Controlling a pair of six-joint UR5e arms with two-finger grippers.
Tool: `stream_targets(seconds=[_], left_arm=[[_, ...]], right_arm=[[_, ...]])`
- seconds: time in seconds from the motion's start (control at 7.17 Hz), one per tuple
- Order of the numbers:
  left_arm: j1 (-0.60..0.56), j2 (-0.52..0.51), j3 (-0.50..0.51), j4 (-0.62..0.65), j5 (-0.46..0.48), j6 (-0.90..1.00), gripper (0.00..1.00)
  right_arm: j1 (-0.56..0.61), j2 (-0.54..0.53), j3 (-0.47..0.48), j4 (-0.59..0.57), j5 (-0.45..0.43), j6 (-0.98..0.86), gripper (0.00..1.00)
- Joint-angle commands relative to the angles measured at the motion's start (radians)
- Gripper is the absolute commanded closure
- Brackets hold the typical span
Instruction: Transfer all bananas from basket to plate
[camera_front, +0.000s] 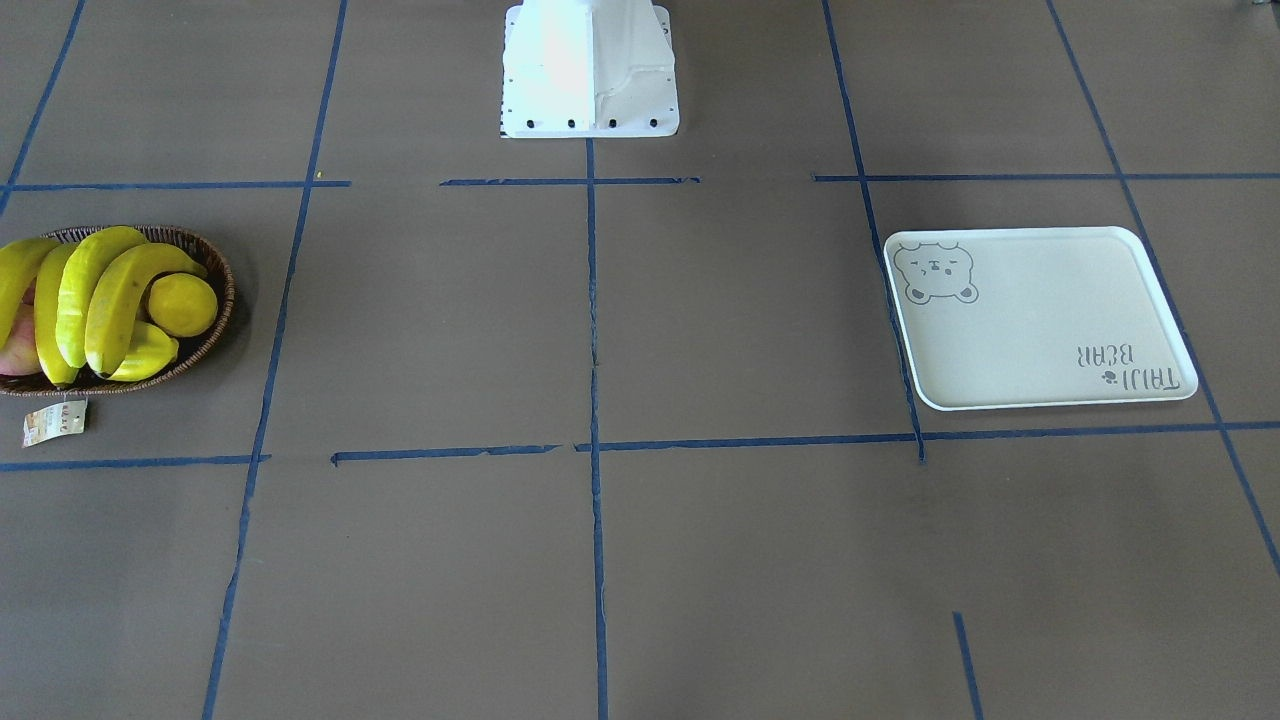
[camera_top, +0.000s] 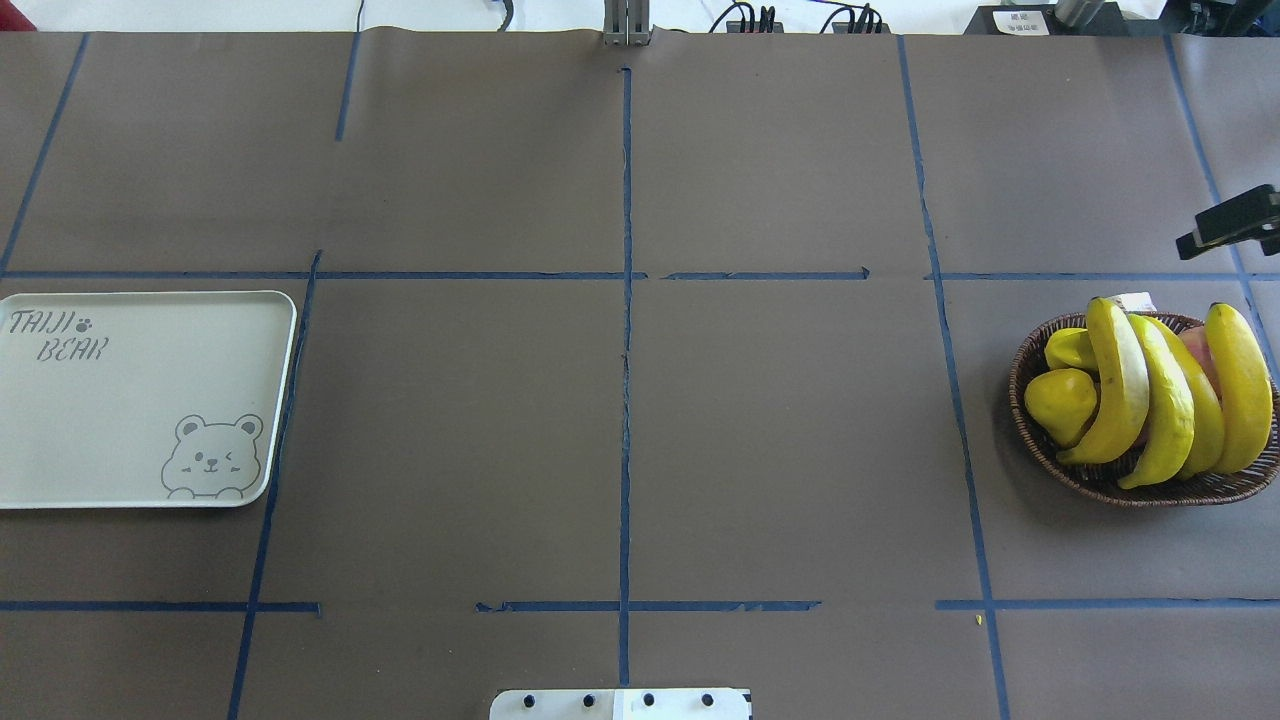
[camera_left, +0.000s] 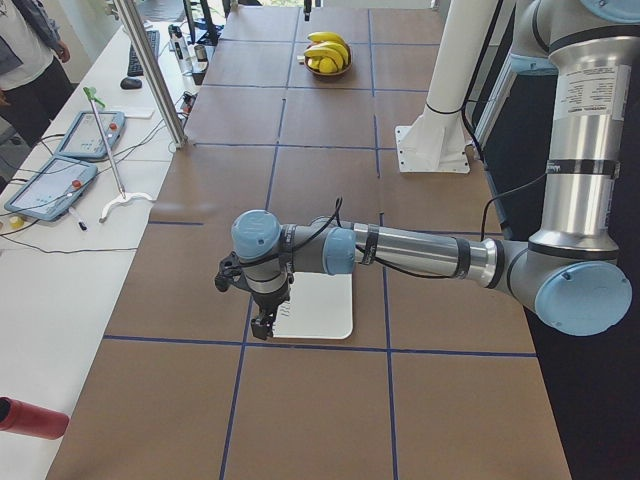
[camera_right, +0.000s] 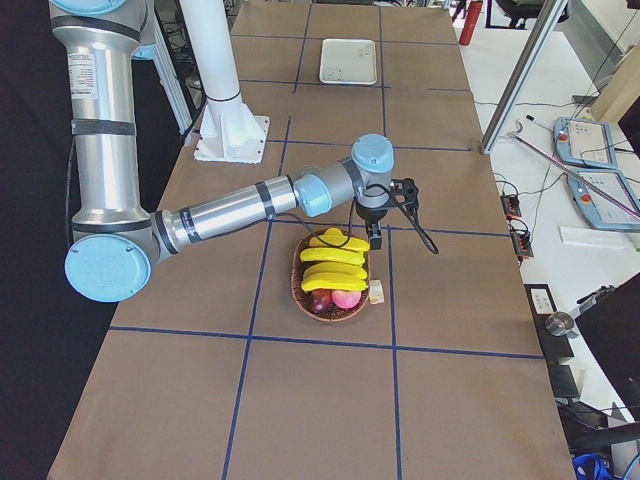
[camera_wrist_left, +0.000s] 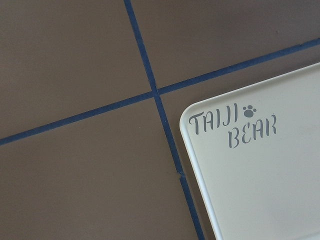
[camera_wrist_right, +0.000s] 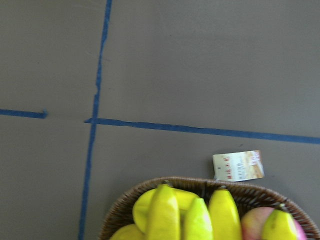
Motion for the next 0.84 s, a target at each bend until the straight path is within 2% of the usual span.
stream_targets(seconds=[0.0, 0.14, 0.28, 0.7], left_arm=[[0.0, 0.0, 0.0, 0.0, 0.0, 0.0, 0.01], [0.0, 0.0, -0.001, 0.0, 0.0, 0.0, 0.01], [0.0, 0.0, -0.003, 0.0, 0.0, 0.0, 0.01], [0.0, 0.0, -0.01, 0.0, 0.0, 0.0, 0.01]], right_arm=[[-0.243, -0.054, 0.181, 0.062, -0.207, 0.393, 0.01], [-0.346, -0.156, 0.173, 0.234, -0.32, 0.498, 0.01], [-0.373, -0.201, 0.135, 0.327, -0.356, 0.514, 0.01], [-0.413, -0.251, 0.066, 0.337, -0.378, 0.503, 0.04]])
